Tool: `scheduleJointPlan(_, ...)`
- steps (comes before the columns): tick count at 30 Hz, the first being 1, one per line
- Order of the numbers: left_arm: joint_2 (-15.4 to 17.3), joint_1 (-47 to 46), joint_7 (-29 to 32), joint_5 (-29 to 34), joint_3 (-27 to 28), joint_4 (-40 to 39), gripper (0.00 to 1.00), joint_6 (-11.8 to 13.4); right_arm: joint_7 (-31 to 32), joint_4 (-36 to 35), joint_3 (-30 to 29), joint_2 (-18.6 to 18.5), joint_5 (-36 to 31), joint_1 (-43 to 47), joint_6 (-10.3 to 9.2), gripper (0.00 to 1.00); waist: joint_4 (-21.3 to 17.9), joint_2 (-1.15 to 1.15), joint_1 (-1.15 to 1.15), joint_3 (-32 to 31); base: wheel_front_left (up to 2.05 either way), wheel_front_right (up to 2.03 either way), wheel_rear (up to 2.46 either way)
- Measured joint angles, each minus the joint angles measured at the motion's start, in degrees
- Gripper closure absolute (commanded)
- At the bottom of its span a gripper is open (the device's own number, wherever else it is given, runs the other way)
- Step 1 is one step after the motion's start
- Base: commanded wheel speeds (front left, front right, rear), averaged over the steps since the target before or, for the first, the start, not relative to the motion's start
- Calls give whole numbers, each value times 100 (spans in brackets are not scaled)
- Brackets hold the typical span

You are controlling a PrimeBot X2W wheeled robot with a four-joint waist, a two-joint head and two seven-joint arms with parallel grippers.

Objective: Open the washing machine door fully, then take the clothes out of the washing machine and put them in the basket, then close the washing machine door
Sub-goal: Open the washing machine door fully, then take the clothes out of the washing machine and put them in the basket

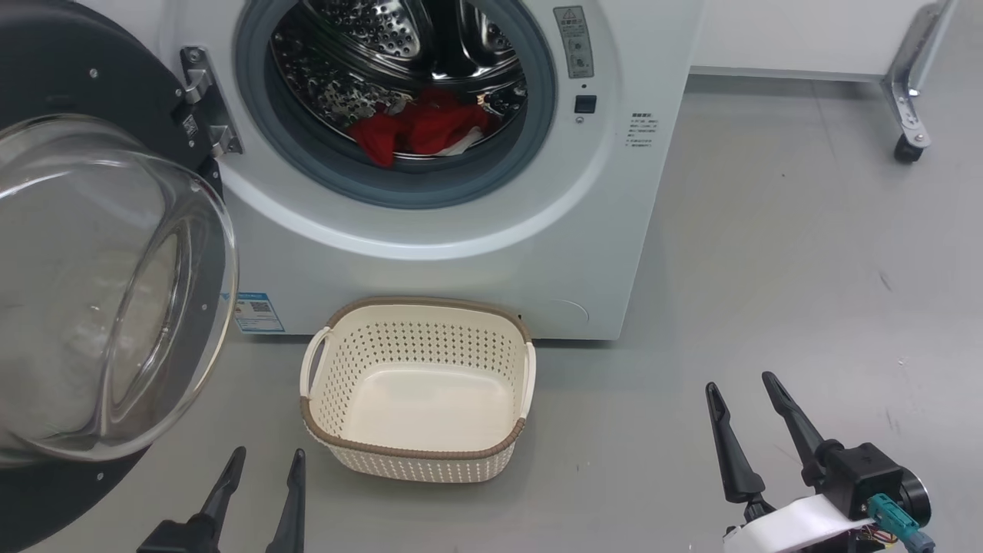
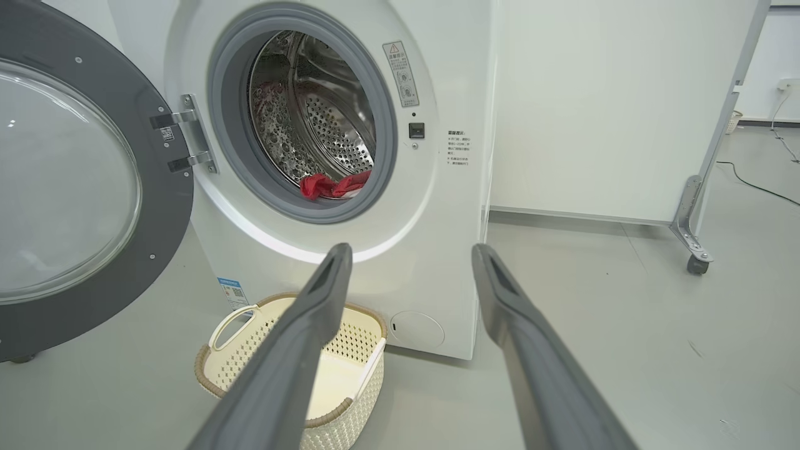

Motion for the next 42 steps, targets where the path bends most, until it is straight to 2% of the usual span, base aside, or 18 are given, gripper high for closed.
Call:
scheduleJointPlan(10,-1,14,55,2,-11,-97,0,10,0,-121,54,0,19,180,-118,0,-508,0,0,-18,0,0,0)
scheduleJointPlan(16,-5,46,109,7,-60,-121,0,13,0,-178,40,2,57,246,-191,0,-679,0,0,-26,0,0,0)
scheduleJointPlan(42,-12,52,248,89,-125,-170,0,133,0,-304,25,3,121,353,-242,0,-639,0,0,-10,0,0,0)
